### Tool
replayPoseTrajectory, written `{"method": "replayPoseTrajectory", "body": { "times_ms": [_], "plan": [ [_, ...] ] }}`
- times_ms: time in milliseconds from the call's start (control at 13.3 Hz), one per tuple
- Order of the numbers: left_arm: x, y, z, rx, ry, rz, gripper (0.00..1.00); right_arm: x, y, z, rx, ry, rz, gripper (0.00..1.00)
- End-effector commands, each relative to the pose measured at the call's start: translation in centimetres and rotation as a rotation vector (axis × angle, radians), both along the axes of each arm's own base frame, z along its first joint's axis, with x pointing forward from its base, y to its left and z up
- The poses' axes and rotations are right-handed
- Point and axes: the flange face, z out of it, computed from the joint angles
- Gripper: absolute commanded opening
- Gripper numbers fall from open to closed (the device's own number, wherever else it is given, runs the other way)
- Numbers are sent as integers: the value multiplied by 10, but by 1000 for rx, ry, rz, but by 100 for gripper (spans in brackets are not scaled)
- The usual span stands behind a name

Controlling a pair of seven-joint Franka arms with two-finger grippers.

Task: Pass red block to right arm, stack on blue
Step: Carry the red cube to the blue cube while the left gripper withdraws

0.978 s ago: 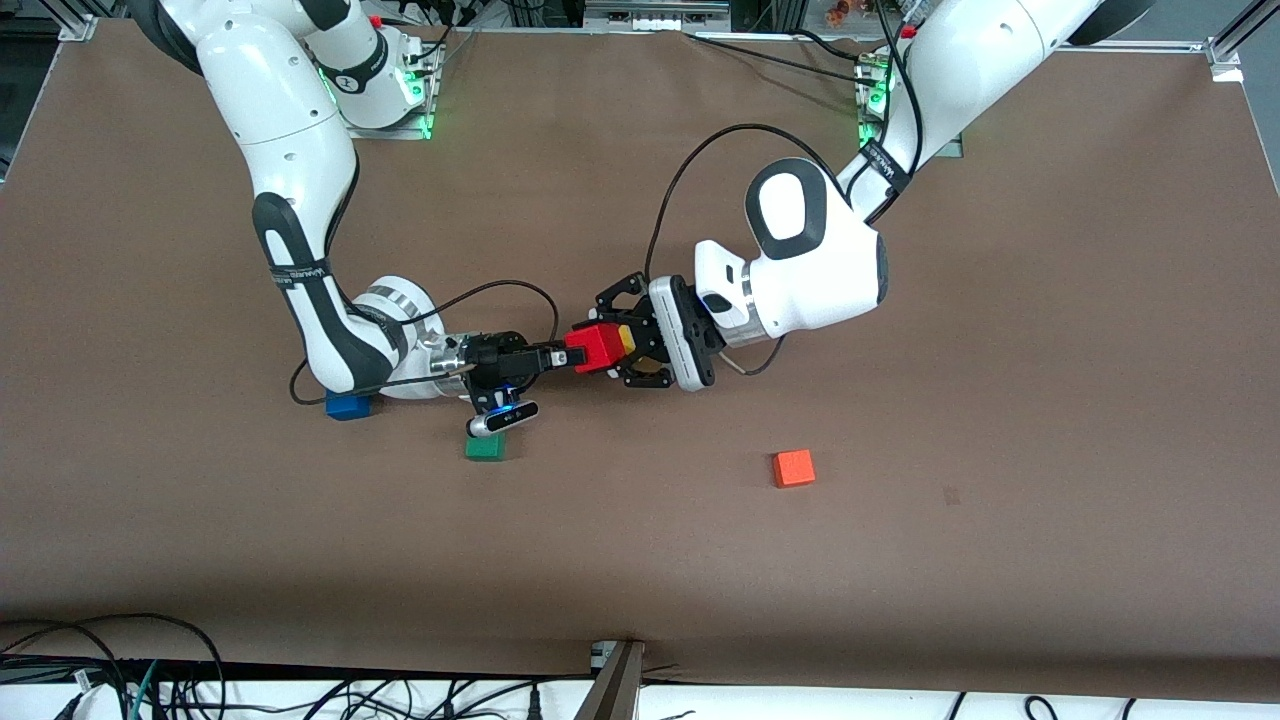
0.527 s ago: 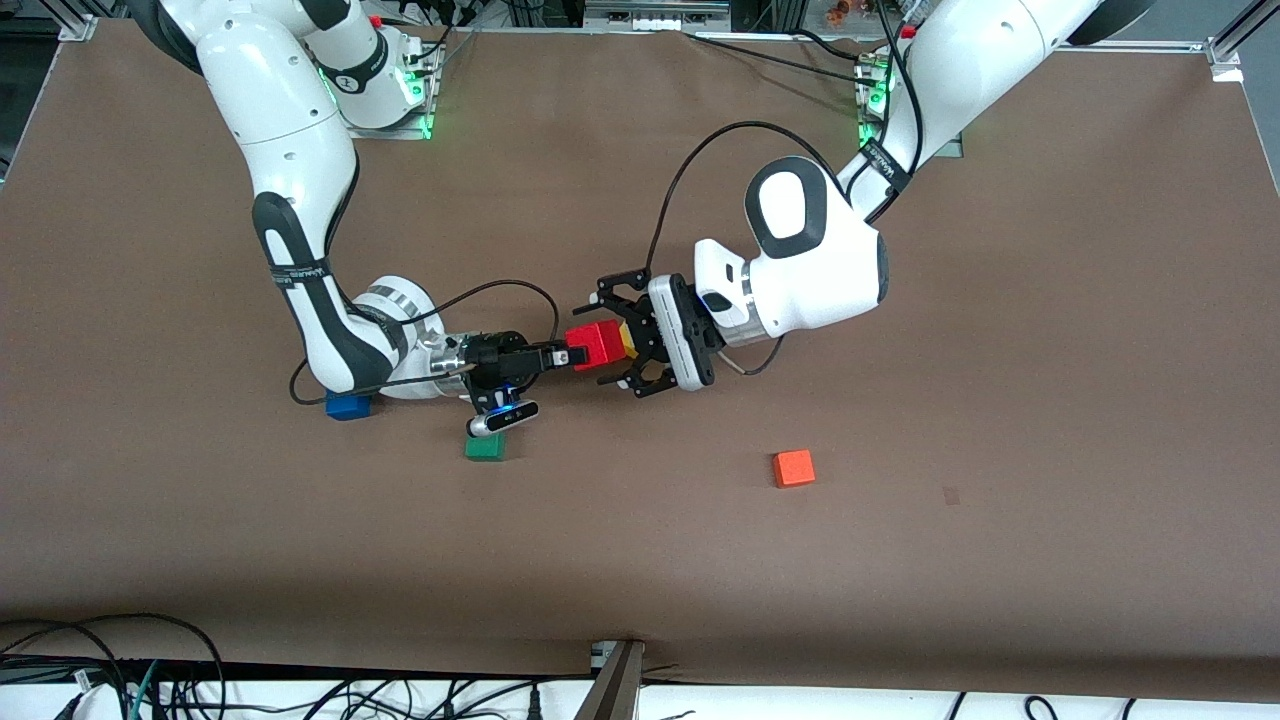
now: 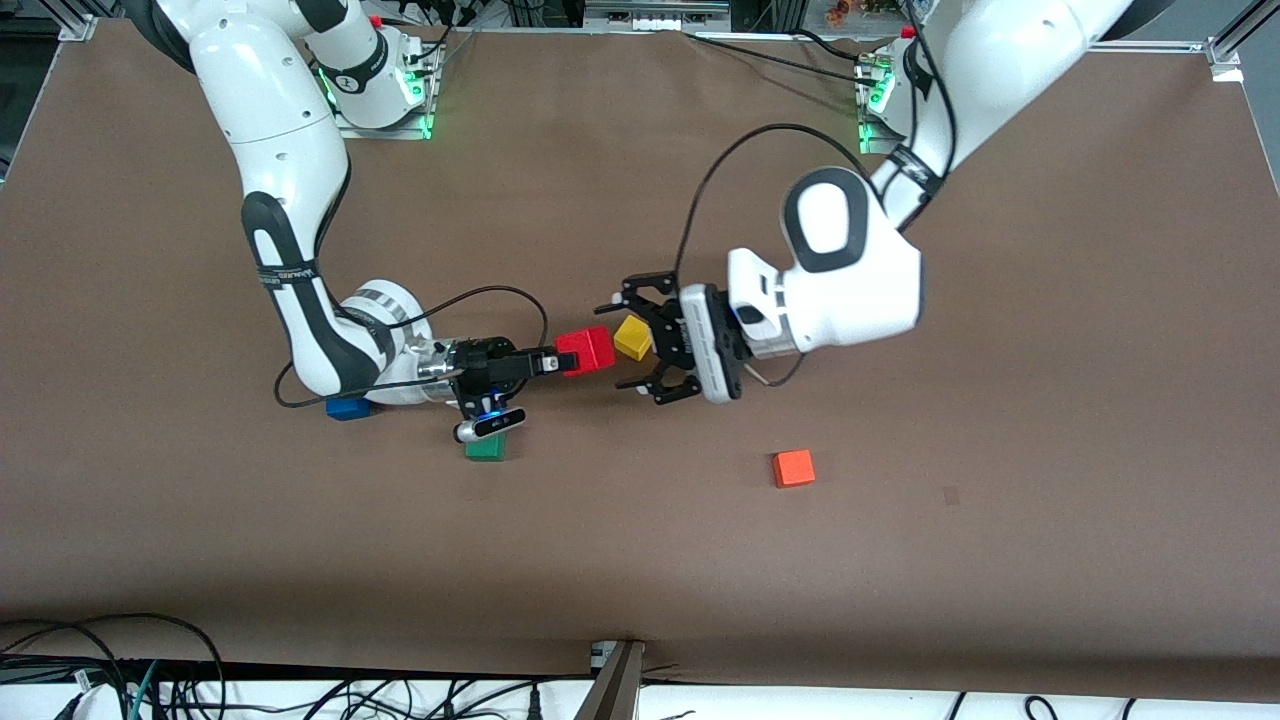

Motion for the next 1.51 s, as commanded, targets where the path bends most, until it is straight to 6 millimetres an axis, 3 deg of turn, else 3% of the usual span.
{"method": "replayPoseTrajectory", "body": {
  "times_ms": [0,226,376,602,903,1054,1204,1430],
  "plan": [
    [11,48,12,-54,44,-68,100,20,-37,39,-132,-39,64,26],
    [20,103,4,21,81,-176,100,40,-91,72,-401,-173,149,26],
    [20,138,1,124,152,-239,100,49,-114,87,-588,-262,241,26],
    [8,164,-14,336,279,-314,100,59,-147,102,-848,-353,355,24],
    [-12,174,-28,760,471,-295,100,61,-173,93,-1250,-442,532,24],
    [-9,193,-11,953,531,-227,100,64,-167,105,-1467,-554,618,23],
    [-3,213,16,1102,578,-94,100,66,-174,111,-1571,-579,654,23],
    [-5,220,49,1183,659,153,100,66,-185,109,-1726,-597,710,22]
  ]
}}
